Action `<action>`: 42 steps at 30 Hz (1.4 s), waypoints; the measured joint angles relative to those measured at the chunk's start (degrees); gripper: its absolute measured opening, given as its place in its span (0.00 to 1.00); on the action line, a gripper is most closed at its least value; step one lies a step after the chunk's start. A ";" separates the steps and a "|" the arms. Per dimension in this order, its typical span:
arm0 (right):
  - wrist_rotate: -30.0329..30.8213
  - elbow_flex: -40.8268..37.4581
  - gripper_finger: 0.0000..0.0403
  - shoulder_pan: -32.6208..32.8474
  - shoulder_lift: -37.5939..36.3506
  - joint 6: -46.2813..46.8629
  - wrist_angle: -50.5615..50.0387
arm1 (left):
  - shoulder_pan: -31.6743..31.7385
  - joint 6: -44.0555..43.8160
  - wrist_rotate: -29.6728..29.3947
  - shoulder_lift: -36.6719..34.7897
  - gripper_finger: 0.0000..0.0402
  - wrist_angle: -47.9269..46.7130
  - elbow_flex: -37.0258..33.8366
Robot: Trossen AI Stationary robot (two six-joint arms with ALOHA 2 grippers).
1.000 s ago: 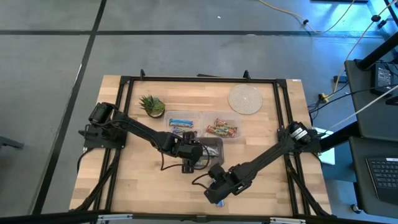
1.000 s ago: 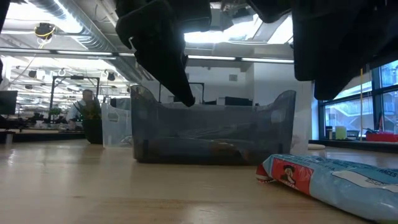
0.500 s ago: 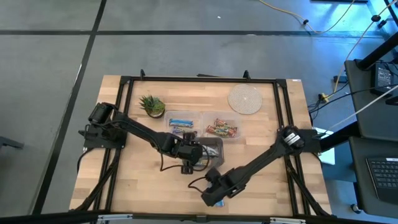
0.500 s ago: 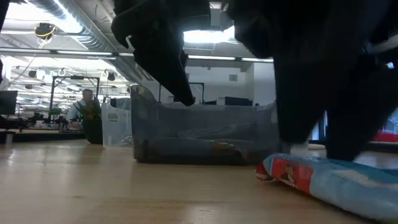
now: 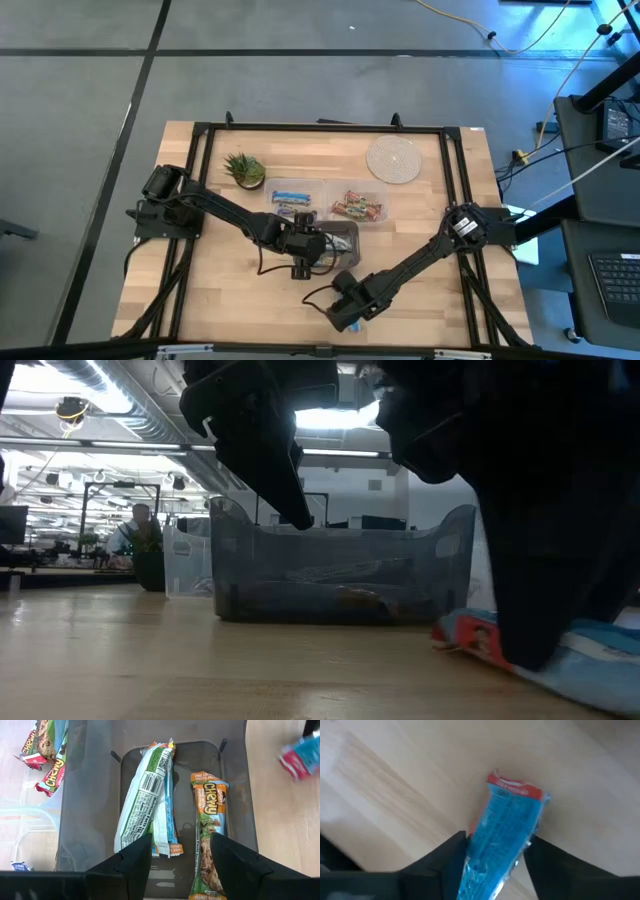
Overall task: Pick and place Granola Bars by type
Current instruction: Put the red granola bar into the right transparent bin
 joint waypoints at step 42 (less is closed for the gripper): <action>24.15 -0.37 0.24 -13.45 -33.15 -28.91 -33.14 | -0.20 6.09 -0.65 -32.72 0.48 -6.07 -0.02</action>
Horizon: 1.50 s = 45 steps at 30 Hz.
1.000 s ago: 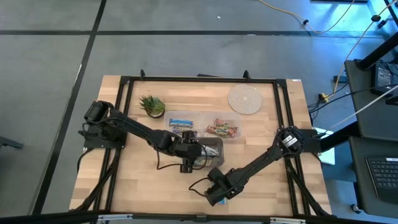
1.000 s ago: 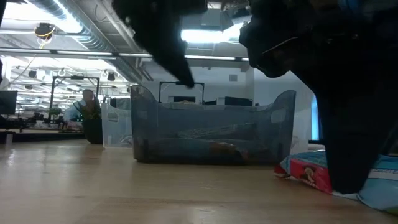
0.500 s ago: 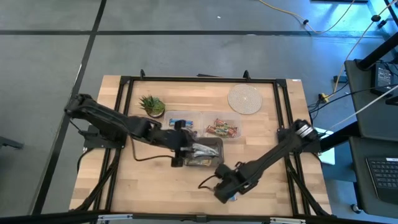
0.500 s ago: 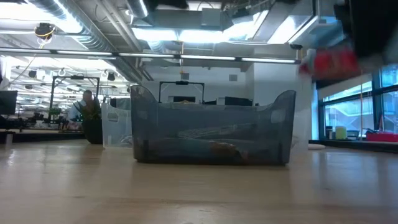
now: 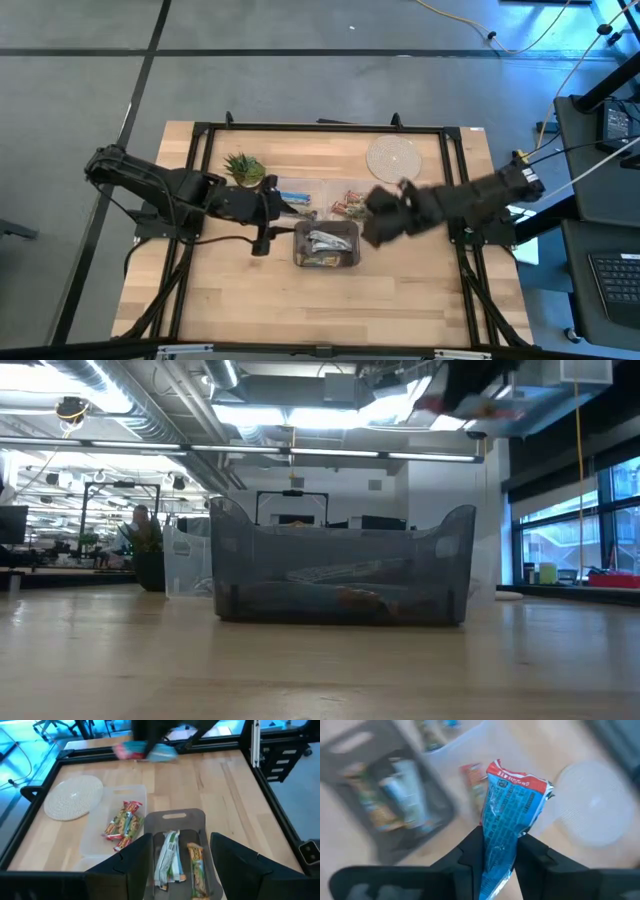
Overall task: Pick and place Granola Bars by type
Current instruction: Put the red granola bar into the right transparent bin
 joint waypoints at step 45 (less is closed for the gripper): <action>-20.36 -23.47 0.26 -27.90 7.27 -67.53 34.63 | 0.32 -17.16 -11.73 -0.15 0.48 10.61 -10.19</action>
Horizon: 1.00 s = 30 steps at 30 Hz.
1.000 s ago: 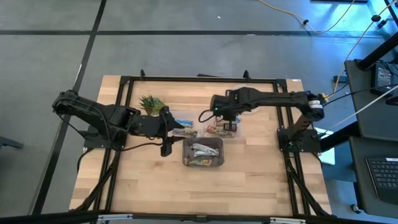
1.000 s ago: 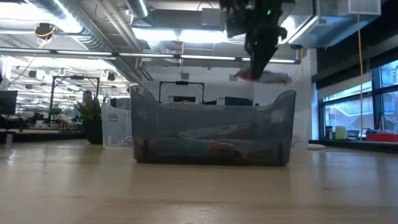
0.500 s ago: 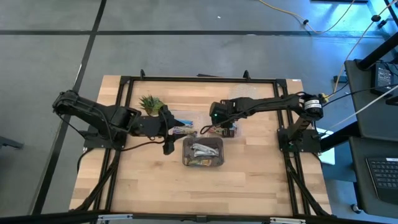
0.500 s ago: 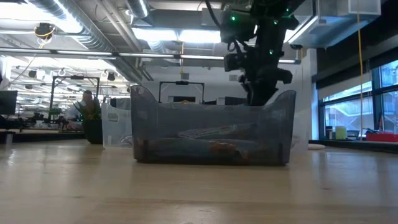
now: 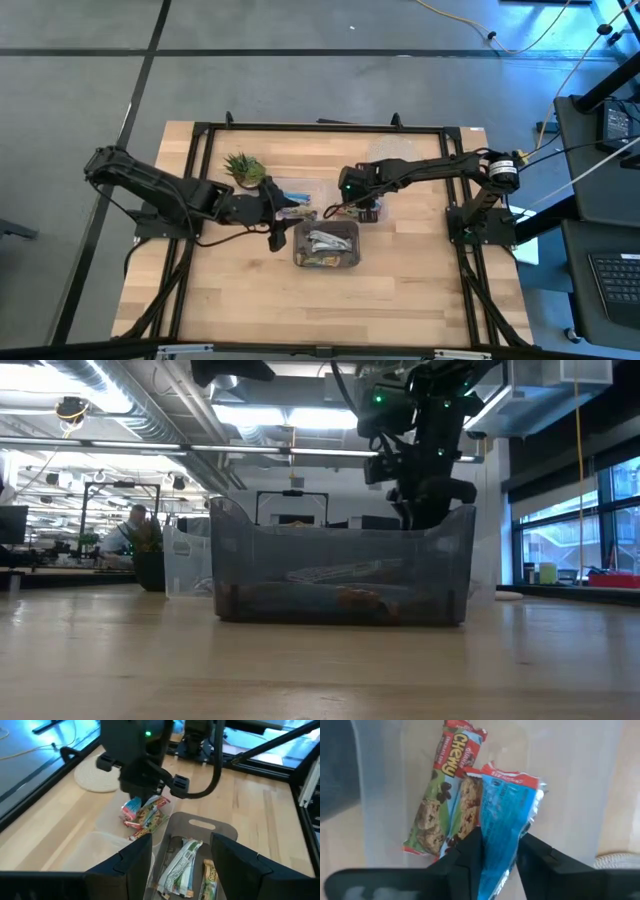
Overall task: Pick and place Granola Bars by type
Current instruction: Put the red granola bar into the right transparent bin, then return to Home Position
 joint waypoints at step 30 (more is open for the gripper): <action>-13.62 -24.64 0.52 12.26 -51.52 31.43 17.90 | 1.82 4.47 12.86 -44.22 0.48 31.83 -46.13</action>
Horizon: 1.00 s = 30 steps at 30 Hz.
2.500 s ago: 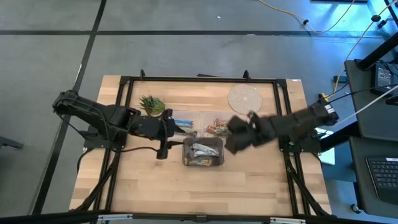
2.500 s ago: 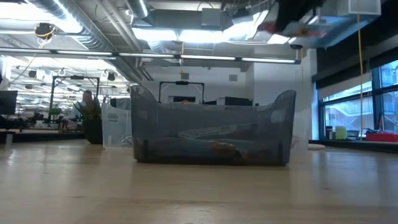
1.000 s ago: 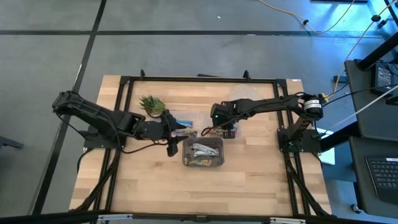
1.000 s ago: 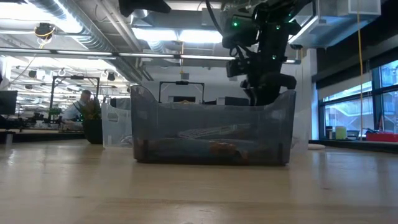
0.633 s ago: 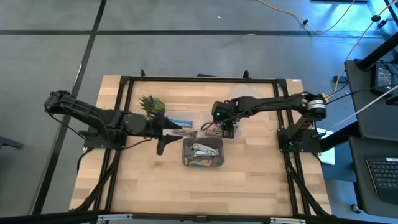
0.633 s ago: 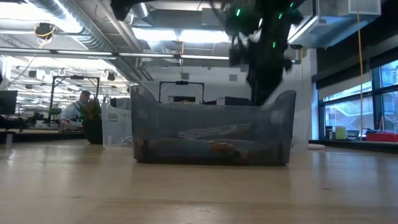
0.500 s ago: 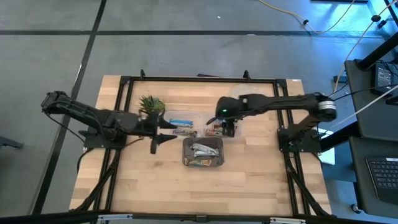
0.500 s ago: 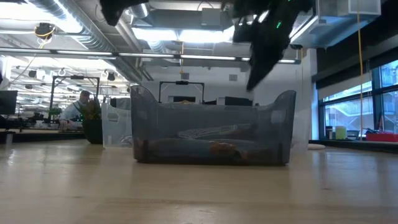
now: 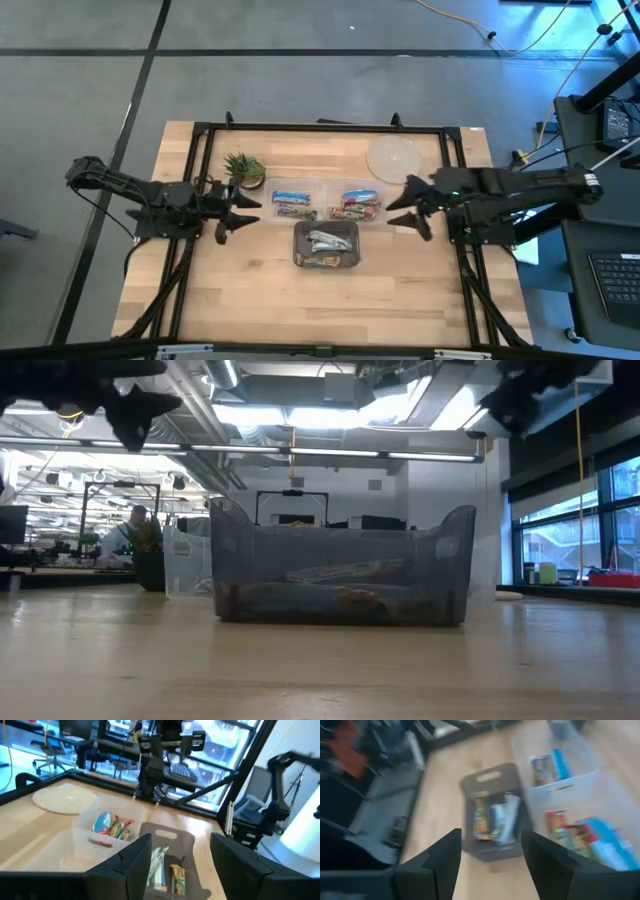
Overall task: Pick and place Granola Bars by type
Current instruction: Return to Home Position
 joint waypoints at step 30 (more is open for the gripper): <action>-1.33 -40.50 0.52 6.21 -13.99 1.30 64.49 | 0.07 -0.67 2.50 -26.88 0.49 -5.38 -14.60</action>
